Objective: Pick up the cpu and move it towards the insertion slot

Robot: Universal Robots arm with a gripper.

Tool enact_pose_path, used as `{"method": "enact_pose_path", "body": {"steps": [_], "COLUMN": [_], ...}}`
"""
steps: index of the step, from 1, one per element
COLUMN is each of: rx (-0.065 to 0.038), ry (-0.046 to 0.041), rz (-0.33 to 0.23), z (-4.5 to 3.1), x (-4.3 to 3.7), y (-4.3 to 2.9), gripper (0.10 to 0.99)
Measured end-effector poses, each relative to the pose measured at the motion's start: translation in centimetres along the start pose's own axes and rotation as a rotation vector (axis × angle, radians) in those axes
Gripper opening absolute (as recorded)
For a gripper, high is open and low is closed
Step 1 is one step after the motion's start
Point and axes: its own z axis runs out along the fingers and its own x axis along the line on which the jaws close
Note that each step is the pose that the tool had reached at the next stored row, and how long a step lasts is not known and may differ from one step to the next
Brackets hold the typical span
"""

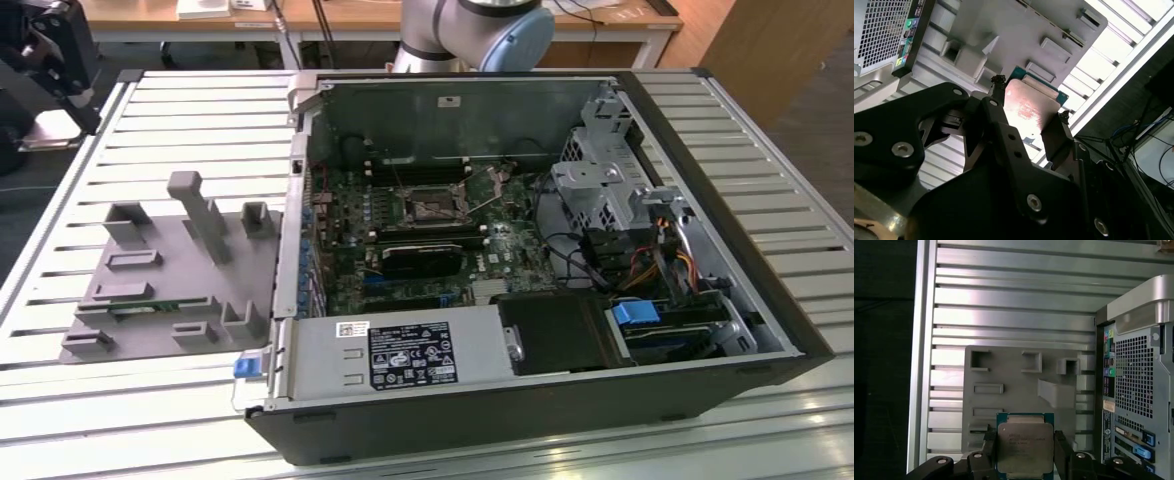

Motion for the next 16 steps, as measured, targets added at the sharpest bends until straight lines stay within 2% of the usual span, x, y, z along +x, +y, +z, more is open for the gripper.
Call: {"method": "enact_pose_path", "body": {"steps": [16], "rx": [0.000], "ry": [0.0000], "rz": [0.000], "z": [0.21], "x": [-3.51], "y": [-0.07], "gripper": [0.541]}}
